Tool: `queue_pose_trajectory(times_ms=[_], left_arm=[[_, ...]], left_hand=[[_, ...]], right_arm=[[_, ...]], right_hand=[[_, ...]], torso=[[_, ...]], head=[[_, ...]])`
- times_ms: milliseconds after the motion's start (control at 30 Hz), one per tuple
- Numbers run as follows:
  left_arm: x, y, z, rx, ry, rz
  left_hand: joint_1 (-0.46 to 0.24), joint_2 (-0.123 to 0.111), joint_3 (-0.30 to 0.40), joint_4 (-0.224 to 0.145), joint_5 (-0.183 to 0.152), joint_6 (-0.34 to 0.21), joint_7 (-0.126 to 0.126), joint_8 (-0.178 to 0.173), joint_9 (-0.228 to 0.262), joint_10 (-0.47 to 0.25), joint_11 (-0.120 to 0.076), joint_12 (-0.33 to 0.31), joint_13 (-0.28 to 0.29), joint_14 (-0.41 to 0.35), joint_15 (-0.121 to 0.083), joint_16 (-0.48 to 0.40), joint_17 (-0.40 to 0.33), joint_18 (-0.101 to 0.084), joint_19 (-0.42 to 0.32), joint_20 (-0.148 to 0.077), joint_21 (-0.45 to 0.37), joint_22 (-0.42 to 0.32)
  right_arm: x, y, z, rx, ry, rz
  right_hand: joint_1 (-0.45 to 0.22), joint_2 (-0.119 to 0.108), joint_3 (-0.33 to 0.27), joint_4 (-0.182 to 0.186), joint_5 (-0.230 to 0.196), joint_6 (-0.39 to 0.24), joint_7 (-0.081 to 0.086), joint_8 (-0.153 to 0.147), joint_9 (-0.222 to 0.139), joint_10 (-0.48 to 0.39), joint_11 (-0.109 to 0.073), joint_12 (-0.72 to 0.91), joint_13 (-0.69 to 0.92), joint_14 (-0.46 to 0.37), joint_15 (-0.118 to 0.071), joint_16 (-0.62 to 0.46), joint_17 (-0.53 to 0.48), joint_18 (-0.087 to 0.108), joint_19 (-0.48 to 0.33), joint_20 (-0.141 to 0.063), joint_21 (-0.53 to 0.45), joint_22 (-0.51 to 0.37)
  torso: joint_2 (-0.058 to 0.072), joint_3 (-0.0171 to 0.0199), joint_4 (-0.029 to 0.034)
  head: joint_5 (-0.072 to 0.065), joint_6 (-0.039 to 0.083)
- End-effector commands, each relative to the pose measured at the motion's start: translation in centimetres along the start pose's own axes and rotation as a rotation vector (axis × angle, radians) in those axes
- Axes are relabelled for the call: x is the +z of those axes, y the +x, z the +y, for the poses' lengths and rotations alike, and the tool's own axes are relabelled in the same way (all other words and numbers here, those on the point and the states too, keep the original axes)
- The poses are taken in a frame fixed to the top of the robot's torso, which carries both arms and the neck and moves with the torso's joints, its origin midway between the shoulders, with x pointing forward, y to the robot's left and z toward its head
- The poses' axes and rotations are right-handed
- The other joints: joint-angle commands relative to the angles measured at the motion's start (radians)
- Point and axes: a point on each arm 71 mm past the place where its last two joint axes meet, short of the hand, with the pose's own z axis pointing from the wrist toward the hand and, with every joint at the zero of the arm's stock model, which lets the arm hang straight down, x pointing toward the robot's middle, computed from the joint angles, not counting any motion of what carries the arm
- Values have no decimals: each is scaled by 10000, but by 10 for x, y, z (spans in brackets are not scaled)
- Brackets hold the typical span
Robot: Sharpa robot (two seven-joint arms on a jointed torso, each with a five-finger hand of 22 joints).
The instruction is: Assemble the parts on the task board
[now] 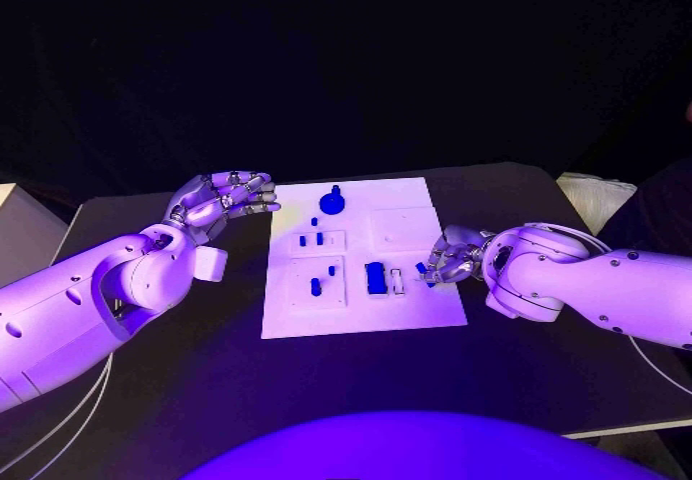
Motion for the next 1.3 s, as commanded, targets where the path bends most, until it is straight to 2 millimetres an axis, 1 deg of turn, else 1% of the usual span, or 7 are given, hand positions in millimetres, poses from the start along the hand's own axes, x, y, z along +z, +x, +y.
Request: queue_pose_trajectory(times_ms=[33, 133, 500, 800, 867, 1067, 1300], left_arm=[[0, 3, 0, -91, 37, 198], [0, 4, 0, -102, 39, 222], [0, 4, 0, -109, 43, 244], [0, 4, 0, -101, 42, 235], [0, 4, 0, -100, 42, 234], [0, 4, 0, -98, 36, 230], [0, 4, 0, -94, 30, 222]], left_hand=[[25, -45, 17, 63, 6, -28, 2, 2, -8, -20, 20, -47, -11, -43, -7, -59, 9, 95, 44, -11, -62, -17], [25, -45, 17, 63, 6, -28, 2, 2, -8, -20, 20, -47, -11, -43, -7, -59, 9, 95, 44, -11, -62, -17], [25, -45, 17, 63, 6, -28, 2, 2, -8, -20, 20, -47, -11, -43, -7, -59, 9, 95, 44, -11, -62, -17], [25, -45, 17, 63, 6, -28, 2, 2, -8, -20, 20, -47, -11, -43, -7, -59, 9, 95, 44, -11, -62, -17], [25, -45, 17, 63, 6, -28, 2, 2, -8, -20, 20, -47, -11, -43, -7, -59, 9, 95, 44, -11, -62, -17], [25, -45, 17, 63, 6, -28, 2, 2, -8, -20, 20, -47, -11, -43, -7, -59, 9, 95, 44, -11, -62, -17], [28, -38, 7, 84, 8, -34, 5, 3, -15, -24, 25, -55, -10, -51, -1, -62, 15, 95, 52, -7, -79, -28]], right_arm=[[3, 3, 6, 518, 32, 141], [7, 6, 12, 540, -3, 184], [18, 14, 23, 450, -71, 263], [21, 18, 25, 167, -40, 461], [22, 19, 25, 135, -52, 514], [21, 21, 27, 44, -105, 611], [21, 21, 27, -17, -115, 583]], right_hand=[[-102, -19, 350, -444, -53, 62, -95, -65, -22, 1069, -75, 34, 2633, 1060, -64, 40, 2634, -109, 1019, -50, -56, 2584], [-134, -29, 315, -436, -68, 72, -98, -67, -24, 1069, -77, 34, 2633, 1060, -66, 40, 2634, -103, 1014, -51, -85, 2577], [-186, -41, 262, -417, -80, 91, -103, -67, -27, 1069, -81, 34, 2633, 1060, -69, 40, 2634, -94, 1006, -54, -134, 2564], [-349, -102, 93, -345, -125, 98, -97, -102, -53, 1062, -77, 17, 2626, 1060, -70, 40, 2634, -80, 994, -58, -207, 2545], [-411, -116, -2, -313, -9, 110, -97, -118, -66, 1057, -76, 3, 2620, 1060, -70, 40, 2634, -80, 994, -58, -206, 2546], [-478, -150, -129, -282, 57, 125, -92, -133, -78, 1049, -73, -16, 2612, 1060, -68, 40, 2634, -77, 991, -59, -224, 2541], [-556, -166, -240, -226, 24, 131, -84, -153, -93, 1039, -66, -41, 2602, 1060, -63, 40, 2634, -73, 987, -56, -245, 2536]], torso=[[-1, -1, -3], [5, -1, 13], [13, 6, 15], [9, 15, 3], [9, 19, -2], [11, 15, 4], [5, 15, -2]], head=[[-17, 2], [-29, 2], [-10, 2], [31, 2], [31, 2], [68, 2], [62, 2]])
